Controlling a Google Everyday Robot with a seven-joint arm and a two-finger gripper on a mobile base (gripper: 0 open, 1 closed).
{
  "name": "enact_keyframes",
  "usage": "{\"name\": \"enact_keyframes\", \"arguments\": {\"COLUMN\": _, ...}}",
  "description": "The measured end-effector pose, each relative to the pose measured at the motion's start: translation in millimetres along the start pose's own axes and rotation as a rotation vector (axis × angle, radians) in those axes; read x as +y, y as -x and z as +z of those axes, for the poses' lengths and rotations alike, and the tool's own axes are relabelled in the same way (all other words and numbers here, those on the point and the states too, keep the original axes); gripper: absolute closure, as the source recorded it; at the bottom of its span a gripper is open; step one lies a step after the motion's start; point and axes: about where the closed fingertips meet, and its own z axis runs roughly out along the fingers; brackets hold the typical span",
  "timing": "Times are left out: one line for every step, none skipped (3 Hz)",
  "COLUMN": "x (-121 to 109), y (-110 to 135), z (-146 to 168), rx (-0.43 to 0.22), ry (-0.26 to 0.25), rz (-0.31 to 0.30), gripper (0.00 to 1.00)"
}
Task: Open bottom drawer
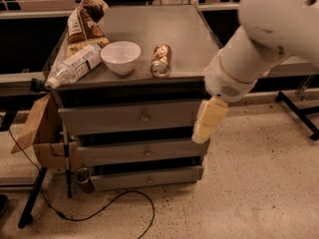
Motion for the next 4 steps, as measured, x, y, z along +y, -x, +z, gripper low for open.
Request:
{"name": "enact_keyframes", "arguments": {"x": 0.8, "y": 47.7, "z": 127.0, "rx": 0.025, "ry": 0.133, "rz": -0.017, "gripper": 0.00}}
{"name": "enact_keyframes", "arguments": {"x": 1.3, "y": 49.5, "z": 130.3, "rx": 0.026, "ry": 0.137, "rz": -0.018, "gripper": 0.00}}
{"name": "enact_keyframes", "arguments": {"x": -0.5, "y": 50.5, "z": 130.6, "rx": 0.018, "ry": 0.124, "rz": -0.021, "gripper": 0.00}}
{"name": "enact_keyframes", "arguments": {"x": -23.4, "y": 54.3, "z": 153.9, "rx": 0.030, "ry": 0.084, "rz": -0.029, "gripper": 0.00}}
